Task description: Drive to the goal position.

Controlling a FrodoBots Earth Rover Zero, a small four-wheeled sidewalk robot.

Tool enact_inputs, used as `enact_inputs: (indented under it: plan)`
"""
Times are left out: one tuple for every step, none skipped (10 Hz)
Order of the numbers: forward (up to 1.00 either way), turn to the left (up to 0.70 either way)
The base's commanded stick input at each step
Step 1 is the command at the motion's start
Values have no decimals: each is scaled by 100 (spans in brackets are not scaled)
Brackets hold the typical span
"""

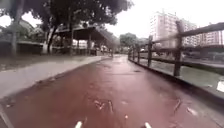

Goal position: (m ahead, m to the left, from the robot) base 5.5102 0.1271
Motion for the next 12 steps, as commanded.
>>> enact_inputs:
  plan:
    - [50, 0]
    - [50, 0]
    - [50, 0]
    - [50, 0]
    - [50, 0]
    - [50, 0]
    - [50, 0]
    - [50, 0]
    - [50, 0]
    - [50, 0]
    - [50, 0]
    - [50, 0]
